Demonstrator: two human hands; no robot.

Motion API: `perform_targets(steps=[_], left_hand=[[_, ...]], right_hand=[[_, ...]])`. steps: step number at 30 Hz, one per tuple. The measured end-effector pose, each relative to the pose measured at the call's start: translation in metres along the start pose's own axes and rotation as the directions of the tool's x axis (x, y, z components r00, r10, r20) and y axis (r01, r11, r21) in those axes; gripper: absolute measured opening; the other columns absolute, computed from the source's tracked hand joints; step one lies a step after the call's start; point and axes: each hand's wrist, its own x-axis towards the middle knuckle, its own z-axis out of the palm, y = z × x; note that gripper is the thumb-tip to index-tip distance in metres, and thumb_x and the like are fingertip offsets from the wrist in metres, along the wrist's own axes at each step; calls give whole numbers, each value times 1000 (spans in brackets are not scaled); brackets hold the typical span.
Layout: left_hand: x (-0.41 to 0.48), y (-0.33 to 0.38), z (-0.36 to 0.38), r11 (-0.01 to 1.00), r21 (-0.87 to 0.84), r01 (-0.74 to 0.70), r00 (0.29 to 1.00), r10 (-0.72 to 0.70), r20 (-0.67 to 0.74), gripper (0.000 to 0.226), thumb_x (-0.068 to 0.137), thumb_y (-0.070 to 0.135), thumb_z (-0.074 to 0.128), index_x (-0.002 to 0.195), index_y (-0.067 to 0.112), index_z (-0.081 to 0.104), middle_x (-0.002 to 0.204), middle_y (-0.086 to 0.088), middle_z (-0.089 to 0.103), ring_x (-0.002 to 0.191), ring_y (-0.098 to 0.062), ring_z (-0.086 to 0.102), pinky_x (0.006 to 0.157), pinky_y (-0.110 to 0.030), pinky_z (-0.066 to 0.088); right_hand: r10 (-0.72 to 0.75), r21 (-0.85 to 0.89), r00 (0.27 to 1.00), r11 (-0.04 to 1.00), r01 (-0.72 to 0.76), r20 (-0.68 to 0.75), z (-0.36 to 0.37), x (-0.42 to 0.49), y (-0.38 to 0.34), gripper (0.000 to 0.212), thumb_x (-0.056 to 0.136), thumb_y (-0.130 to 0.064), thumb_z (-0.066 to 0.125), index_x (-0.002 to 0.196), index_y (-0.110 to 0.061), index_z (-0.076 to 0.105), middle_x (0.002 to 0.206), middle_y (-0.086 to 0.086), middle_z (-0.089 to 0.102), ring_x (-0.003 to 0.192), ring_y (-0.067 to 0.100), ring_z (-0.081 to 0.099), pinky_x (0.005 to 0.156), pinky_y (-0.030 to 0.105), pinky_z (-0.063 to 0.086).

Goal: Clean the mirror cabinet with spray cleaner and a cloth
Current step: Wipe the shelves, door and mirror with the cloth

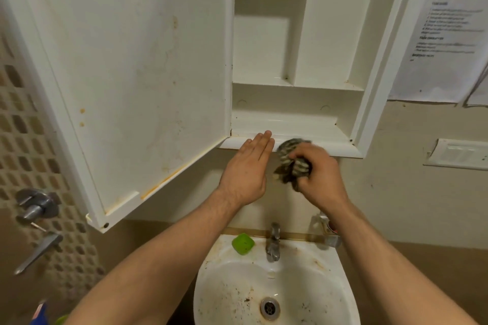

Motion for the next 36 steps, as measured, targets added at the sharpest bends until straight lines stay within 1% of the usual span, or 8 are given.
perform_targets(steps=[4, 7, 10, 14, 19, 25, 30, 36], left_hand=[[-1, -5, 0, 1000, -26, -10, 1000, 9, -23, 82, 89, 12, 53, 164, 11, 20, 173, -7, 11, 159, -22, 13, 130, -34, 5], [-4, -4, 5, 999, -34, 4, 999, -6, -44, 82, 89, 11, 52, 164, 11, 19, 173, -6, 11, 160, -21, 12, 129, -33, 4], [-4, -2, 7, 999, -42, 15, 998, -17, -55, 83, 88, 10, 53, 164, 11, 19, 173, -6, 10, 160, -22, 11, 129, -34, 4], [-2, -1, 6, 997, -78, 23, 997, -28, -70, 80, 88, 12, 49, 163, 9, 22, 172, -8, 16, 160, -21, 12, 130, -34, 3], [-32, -19, 9, 992, -8, 128, 988, -128, -83, 88, 86, 12, 46, 164, 5, 4, 173, -9, -1, 161, -21, -3, 131, -41, 7], [-49, -33, 9, 983, -63, 175, 976, -181, -124, 78, 100, 25, 45, 165, 9, 4, 174, -4, -3, 160, -14, -9, 131, -35, 6], [-42, -26, -10, 984, -165, 64, 980, -93, -176, 72, 103, 40, 39, 164, 11, 14, 174, -6, 7, 161, -16, 0, 130, -38, 10], [-29, -26, -19, 993, -53, 108, 976, -116, -185, 70, 104, 40, 36, 164, 12, 16, 174, -4, 6, 160, -14, -2, 130, -42, 12]], right_hand=[[57, 99, 968, 995, -34, -244, -2, -4, -2, 61, 67, 9, 63, 117, -25, 69, 123, -7, 67, 118, 8, 58, 107, 18, 45], [338, 183, 767, 941, -285, -546, -6, -5, 15, 73, 81, 8, 55, 147, -22, 45, 162, 9, 33, 147, 21, 35, 119, 13, 27], [420, -21, 802, 881, -472, -425, 15, 3, 22, 87, 90, 7, 52, 164, -13, 10, 170, 22, -8, 157, 41, -4, 125, 42, -1], [-31, -315, 992, 949, -9, -123, 76, 2, -9, 85, 92, 1, 56, 165, -9, 12, 171, 21, -12, 156, 41, -19, 123, 43, -8], [-354, -451, 931, 819, 354, 88, 72, 3, 22, 89, 87, -7, 57, 165, -17, 15, 173, 16, 0, 159, 38, -9, 128, 54, 3], [-106, -474, 980, 880, 14, -168, 62, -9, 58, 100, 85, -3, 66, 164, -9, 5, 165, 35, -9, 154, 55, -5, 124, 63, -6], [-412, -488, 901, 764, 423, 137, 128, 10, -12, 84, 98, -23, 49, 165, -11, -2, 168, 25, -17, 156, 49, -11, 127, 60, -1], [-469, -477, 853, 711, 518, 228, 139, 16, -31, 95, 97, -33, 56, 163, -6, -6, 170, 23, -9, 158, 42, -1, 127, 55, -6]])
